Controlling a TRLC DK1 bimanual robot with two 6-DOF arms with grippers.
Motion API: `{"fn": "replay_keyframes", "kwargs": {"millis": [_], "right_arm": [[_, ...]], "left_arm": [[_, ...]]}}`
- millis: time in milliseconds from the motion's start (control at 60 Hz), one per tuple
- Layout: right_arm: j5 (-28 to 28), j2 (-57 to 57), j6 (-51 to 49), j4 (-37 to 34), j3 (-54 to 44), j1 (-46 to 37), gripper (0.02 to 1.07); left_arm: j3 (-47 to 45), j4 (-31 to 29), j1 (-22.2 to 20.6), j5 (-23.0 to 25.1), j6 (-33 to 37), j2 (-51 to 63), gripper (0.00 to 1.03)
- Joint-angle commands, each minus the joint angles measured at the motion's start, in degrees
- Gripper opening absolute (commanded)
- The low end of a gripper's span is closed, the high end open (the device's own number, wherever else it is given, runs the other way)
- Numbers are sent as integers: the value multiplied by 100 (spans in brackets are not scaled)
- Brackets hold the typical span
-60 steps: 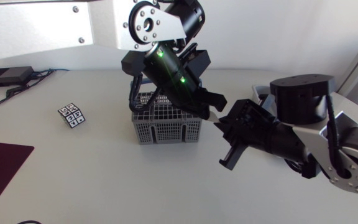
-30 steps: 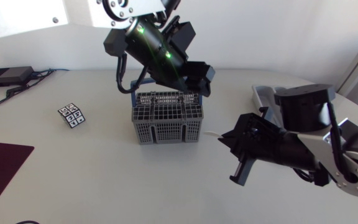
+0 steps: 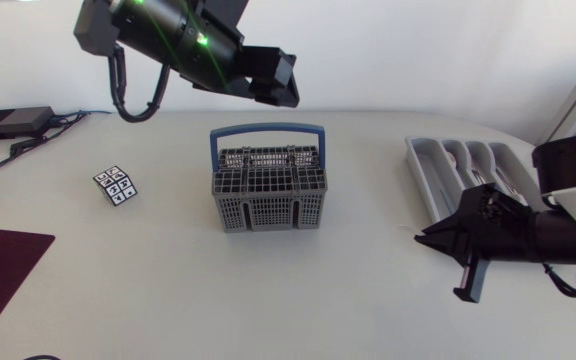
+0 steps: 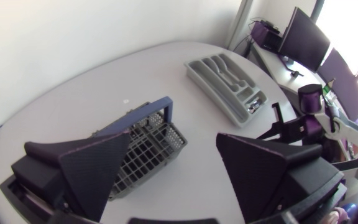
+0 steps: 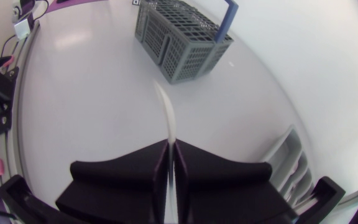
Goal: Transfer all utensils from the basket to the drawer tray.
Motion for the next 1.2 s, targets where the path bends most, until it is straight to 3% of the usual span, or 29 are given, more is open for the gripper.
{"fn": "replay_keyframes", "kwargs": {"millis": [0,233,450,800,1133,1183], "right_arm": [[-225,358,-908,-344,283,-619,8],[-621,1509,-2543,-1188,1083,-2324,8],[-542,2766,-3597,-1715,1997,-3309,8],[197,4410,-4336,-1584,3218,-4012,8],[574,5192,-4423,-1258,3631,-3976,8],[627,5253,-4415,-1144,3614,-3959,14]], "left_arm": [[-367,137,105,-198,212,-234,98],[-1299,761,184,-875,555,-876,98],[-1862,972,404,-936,625,-1280,98],[-2556,1015,632,-972,634,-1764,98],[-2740,1024,632,-1016,563,-2045,98],[-2776,1024,606,-1042,546,-2063,98]]}}
